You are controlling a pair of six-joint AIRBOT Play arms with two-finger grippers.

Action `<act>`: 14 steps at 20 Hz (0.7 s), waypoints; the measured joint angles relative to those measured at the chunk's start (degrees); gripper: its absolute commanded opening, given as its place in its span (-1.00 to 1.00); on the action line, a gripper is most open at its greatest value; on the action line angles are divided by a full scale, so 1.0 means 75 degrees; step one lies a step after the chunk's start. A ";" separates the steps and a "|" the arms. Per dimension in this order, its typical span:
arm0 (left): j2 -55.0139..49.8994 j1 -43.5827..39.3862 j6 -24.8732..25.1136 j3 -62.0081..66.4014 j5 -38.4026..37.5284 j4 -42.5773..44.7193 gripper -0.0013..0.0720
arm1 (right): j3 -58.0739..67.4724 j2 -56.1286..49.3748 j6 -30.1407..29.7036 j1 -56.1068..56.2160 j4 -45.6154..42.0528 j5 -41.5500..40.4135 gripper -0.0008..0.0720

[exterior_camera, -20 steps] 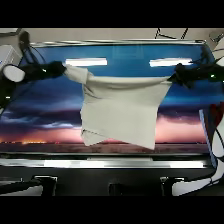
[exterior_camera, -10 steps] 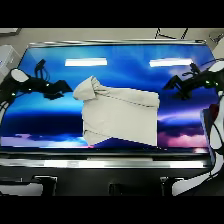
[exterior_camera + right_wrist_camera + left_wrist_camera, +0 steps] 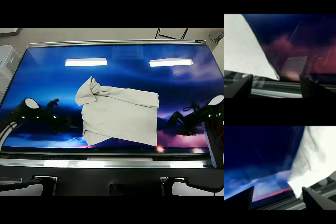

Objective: Fold the clothes and pants, and hang the long-sleeved shirts on hangers.

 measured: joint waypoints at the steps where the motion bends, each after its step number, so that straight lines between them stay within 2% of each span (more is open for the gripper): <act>1: 0.0012 -0.0198 0.0111 -0.0248 0.0198 -0.0242 0.60 | -0.0303 0.0093 -0.0038 -0.0012 0.0079 -0.0102 0.80; 5: 0.0029 -0.0953 0.0256 -0.0737 0.0816 -0.0801 0.59 | -0.0921 0.0271 -0.0152 -0.0023 0.0286 -0.0300 0.80; 6: 0.0029 -0.1122 0.0213 -0.0790 0.0982 -0.0924 0.46 | -0.1000 0.0291 -0.0189 -0.0023 0.0321 -0.0306 0.80; 7: 0.0032 -0.1271 0.0195 -0.0828 0.1131 -0.0959 0.16 | -0.1078 0.0303 -0.0207 -0.0023 0.0344 -0.0332 0.80; 8: 0.0023 -0.1419 0.0143 -0.0863 0.1271 -0.0959 0.01 | -0.1180 0.0315 -0.0236 -0.0023 0.0361 -0.0385 0.80; 9: 0.0020 -0.1562 0.0134 -0.0886 0.1373 -0.0953 0.00 | -0.1306 0.0318 -0.0259 -0.0023 0.0405 -0.0446 0.80; 10: 0.0015 -0.1679 0.0079 -0.0898 0.1431 -0.0991 -0.19 | -0.1469 0.0323 -0.0283 -0.0023 0.0495 -0.0557 0.79; 11: -0.0012 -0.1784 0.0020 -0.0912 0.1489 -0.0988 -0.82 | -0.1649 0.0329 -0.0358 -0.0023 0.0644 -0.0644 0.79; 12: -0.0038 -0.1853 -0.0012 -0.0924 0.1530 -0.0927 -0.89 | -0.1865 0.0329 -0.0472 -0.0023 0.0880 -0.0746 0.79; 14: -0.0058 -0.1926 -0.0082 -0.0930 0.1603 -0.0968 -0.89 | -0.2282 0.0329 -0.0685 -0.0023 0.1358 -0.0944 0.78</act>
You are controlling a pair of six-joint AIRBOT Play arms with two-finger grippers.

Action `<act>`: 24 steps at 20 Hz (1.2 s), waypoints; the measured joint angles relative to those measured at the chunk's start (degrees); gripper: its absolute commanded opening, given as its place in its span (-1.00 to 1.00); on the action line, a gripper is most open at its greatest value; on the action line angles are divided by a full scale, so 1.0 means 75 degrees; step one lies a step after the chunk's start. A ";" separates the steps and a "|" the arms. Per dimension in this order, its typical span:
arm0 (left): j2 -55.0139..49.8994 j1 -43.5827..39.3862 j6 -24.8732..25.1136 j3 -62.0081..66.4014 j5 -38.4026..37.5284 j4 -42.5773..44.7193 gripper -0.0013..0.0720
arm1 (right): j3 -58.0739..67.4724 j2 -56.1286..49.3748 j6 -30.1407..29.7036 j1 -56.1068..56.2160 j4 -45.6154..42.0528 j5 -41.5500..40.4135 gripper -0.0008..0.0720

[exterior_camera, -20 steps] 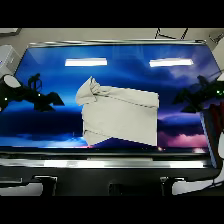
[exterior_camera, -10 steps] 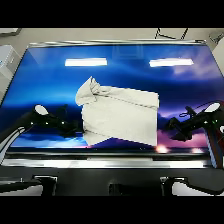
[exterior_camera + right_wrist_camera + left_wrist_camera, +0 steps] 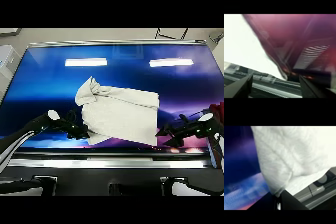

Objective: Fold the clothes and pants, and hang the long-sleeved shirts on hangers.

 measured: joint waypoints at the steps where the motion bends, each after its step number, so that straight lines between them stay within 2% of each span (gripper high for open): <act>1: -0.0006 -0.0012 -0.0006 0.0000 -0.0003 -0.0015 -0.89 | -0.0175 0.0006 -0.0079 -0.0003 0.0219 -0.0073 0.72; 2: -0.0006 -0.0009 -0.0009 0.0000 -0.0003 -0.0020 -0.89 | -0.0347 0.0006 -0.0154 -0.0003 0.0437 -0.0166 0.71; 3: 0.0003 -0.0006 -0.0015 0.0000 -0.0003 -0.0023 -0.89 | -0.0475 0.0012 -0.0207 -0.0003 0.0606 -0.0274 0.62; 8: 0.0108 0.0006 -0.0035 0.0006 -0.0009 -0.0061 -0.89 | -0.0857 0.0006 -0.0402 0.0050 0.1137 -0.0950 -0.53; 9: 0.0134 0.0006 -0.0035 0.0020 -0.0009 -0.0061 -0.89 | -0.0880 0.0006 -0.0417 0.0154 0.1195 -0.1075 -0.88; 13: 0.0338 0.0006 -0.0079 0.0268 -0.0093 0.0149 -0.90 | -0.0664 0.0009 -0.0568 0.0903 0.1259 -0.1172 -0.87; 16: 0.0877 0.0006 -0.0329 0.1230 -0.0530 0.1399 -0.89 | 0.0533 0.0265 -0.0647 0.1145 0.1174 -0.0784 -0.87; 20: 0.1833 0.0047 -0.0714 0.4138 -0.1387 0.3946 -0.89 | 0.3727 0.1119 -0.0752 0.1236 0.0921 -0.0822 -0.87; 24: 0.2567 0.0114 -0.1204 0.8005 -0.1460 0.5071 -0.89 | 0.6933 0.2224 -0.0790 0.1265 0.0848 -0.1900 -0.87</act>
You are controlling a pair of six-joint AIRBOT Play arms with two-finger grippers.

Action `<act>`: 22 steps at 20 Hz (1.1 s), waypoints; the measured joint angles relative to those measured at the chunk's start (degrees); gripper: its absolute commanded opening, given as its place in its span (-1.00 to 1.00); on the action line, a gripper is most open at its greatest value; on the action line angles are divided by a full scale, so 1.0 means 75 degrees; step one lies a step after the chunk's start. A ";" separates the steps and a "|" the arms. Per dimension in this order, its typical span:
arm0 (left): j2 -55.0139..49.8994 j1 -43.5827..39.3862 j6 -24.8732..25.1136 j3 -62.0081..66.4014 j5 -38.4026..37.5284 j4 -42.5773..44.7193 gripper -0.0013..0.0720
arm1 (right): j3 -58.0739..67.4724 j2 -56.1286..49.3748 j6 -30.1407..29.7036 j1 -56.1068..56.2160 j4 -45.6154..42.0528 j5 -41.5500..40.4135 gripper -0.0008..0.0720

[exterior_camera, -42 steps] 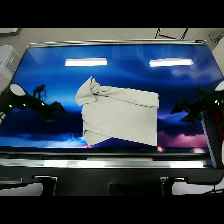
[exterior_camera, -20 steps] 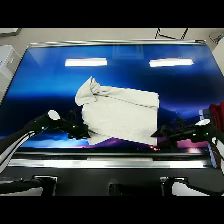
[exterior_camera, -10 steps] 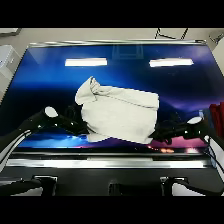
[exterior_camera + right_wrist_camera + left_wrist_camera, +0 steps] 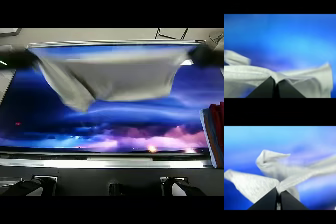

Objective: Fold the clothes and pants, and hang the long-sleeved shirts on hangers.

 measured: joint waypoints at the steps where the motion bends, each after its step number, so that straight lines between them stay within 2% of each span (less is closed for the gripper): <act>1: 0.0224 0.0006 -0.0163 0.0746 0.0294 0.0131 -0.89 | 0.0554 0.0303 -0.0012 0.0000 -0.0012 -0.0318 -0.87; 3: 0.0799 0.0015 -0.0402 0.1498 0.1256 0.0105 -0.89 | 0.1236 0.0874 0.0070 0.0003 -0.0058 -0.0901 -0.87; 7: 0.1880 0.0020 -0.0428 0.1472 0.3605 -0.0933 -0.89 | 0.1760 0.1714 0.0370 0.0003 -0.0143 -0.1728 -0.87; 10: 0.2180 0.0026 -0.0291 0.1387 0.4485 -0.1154 -0.89 | 0.1877 0.1970 0.0490 0.0003 -0.0154 -0.1932 -0.87; 13: 0.2043 0.0029 -0.0256 0.1343 0.4424 -0.0635 -0.89 | 0.1920 0.1883 0.0562 0.0003 -0.0306 -0.1635 -0.87; 18: 0.0982 0.0073 -0.0216 0.0574 0.3468 0.0542 -0.89 | 0.1580 0.0551 0.0627 0.0012 -0.1189 0.0396 -0.87; 22: -0.0641 0.0169 -0.0198 -0.0478 0.3526 0.0930 -0.89 | 0.0597 -0.1186 0.0775 0.0015 -0.2142 0.0510 -0.87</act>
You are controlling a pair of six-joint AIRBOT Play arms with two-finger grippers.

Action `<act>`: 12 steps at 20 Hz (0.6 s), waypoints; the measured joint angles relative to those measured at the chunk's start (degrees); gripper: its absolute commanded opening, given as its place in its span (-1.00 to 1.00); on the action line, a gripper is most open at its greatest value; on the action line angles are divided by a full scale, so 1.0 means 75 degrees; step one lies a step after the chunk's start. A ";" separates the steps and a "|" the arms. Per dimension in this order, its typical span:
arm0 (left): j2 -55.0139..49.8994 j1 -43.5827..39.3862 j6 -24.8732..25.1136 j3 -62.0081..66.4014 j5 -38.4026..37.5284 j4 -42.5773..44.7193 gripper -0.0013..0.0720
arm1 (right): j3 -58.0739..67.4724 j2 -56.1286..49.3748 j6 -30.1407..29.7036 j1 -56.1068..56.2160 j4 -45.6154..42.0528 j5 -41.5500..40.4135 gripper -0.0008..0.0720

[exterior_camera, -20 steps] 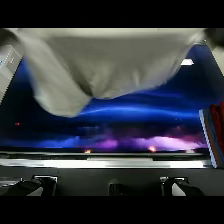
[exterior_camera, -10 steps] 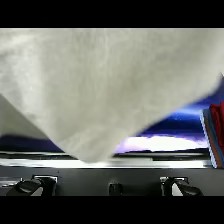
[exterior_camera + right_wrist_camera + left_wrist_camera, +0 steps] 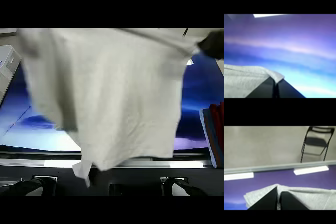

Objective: Fold the clothes and pants, and hang the long-sleeved shirts on hangers.

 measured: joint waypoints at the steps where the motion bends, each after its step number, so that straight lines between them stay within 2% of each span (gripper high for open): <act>1: -0.0507 0.0009 -0.0006 -0.0154 0.0105 0.0038 -0.89 | -0.0140 -0.0469 0.0187 0.0000 -0.0122 -0.0128 -0.87; 5: -0.2270 0.0003 -0.0041 -0.0437 0.0029 -0.0184 -0.88 | -0.0405 -0.1932 0.1014 -0.0006 -0.0192 -0.0239 -0.87; 10: -0.3695 -0.0003 -0.0073 -0.0530 -0.1259 -0.1434 -0.86 | -0.0481 -0.3028 0.1524 -0.0009 0.0178 0.0286 -0.87; 11: -0.3879 -0.0009 -0.0111 -0.0539 -0.1580 -0.1708 -0.74 | -0.0487 -0.3182 0.1606 -0.0009 0.0271 0.0455 -0.87; 12: -0.4025 -0.0009 -0.0131 -0.0539 -0.1853 -0.2017 -0.39 | -0.0487 -0.3287 0.1682 -0.0006 0.0341 0.0603 -0.76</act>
